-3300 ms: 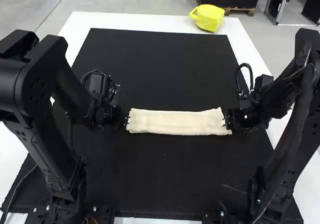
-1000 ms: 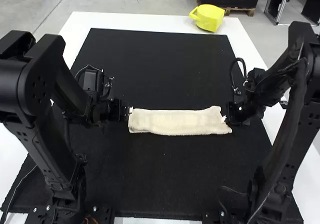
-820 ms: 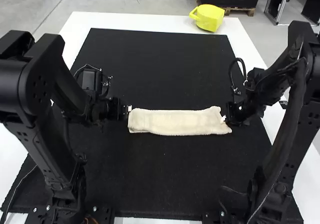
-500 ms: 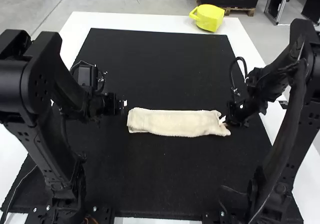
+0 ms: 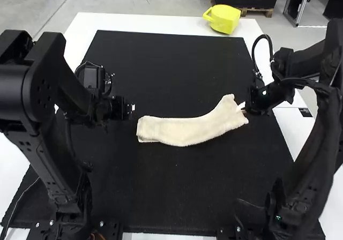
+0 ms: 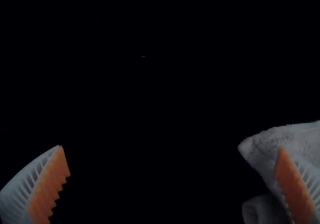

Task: Fold the towel.

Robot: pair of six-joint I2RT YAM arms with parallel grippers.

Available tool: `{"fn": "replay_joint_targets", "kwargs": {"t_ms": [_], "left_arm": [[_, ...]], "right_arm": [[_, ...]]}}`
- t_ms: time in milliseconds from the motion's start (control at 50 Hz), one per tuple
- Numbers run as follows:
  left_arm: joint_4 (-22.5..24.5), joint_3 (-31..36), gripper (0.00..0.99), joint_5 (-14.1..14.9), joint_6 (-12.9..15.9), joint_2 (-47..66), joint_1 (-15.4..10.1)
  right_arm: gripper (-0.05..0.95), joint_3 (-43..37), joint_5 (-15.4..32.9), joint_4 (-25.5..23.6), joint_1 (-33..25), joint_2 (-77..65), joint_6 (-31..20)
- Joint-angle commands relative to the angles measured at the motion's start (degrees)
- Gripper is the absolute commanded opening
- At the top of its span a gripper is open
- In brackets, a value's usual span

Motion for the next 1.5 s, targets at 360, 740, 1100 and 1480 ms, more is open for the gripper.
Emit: {"fn": "replay_joint_targets", "kwargs": {"t_ms": [360,740,1100,1480], "left_arm": [[0.33,1.26,0.961,-4.16,1.27,-1.81,0.61],[0.33,1.08,0.961,-4.16,1.27,-1.81,2.19],[-0.29,0.82,0.961,-4.16,1.89,-1.81,4.66],[-0.37,0.55,0.961,-3.98,2.5,-1.81,6.85]], "right_arm": [[-0.02,3.01,-2.38,4.34,18.2,-3.25,12.81],[-0.02,5.03,-0.89,15.07,31.83,-0.87,23.27],[-0.02,5.21,0.08,18.67,40.35,1.59,27.05],[-0.02,5.65,0.34,22.62,45.28,5.37,28.54]]}}
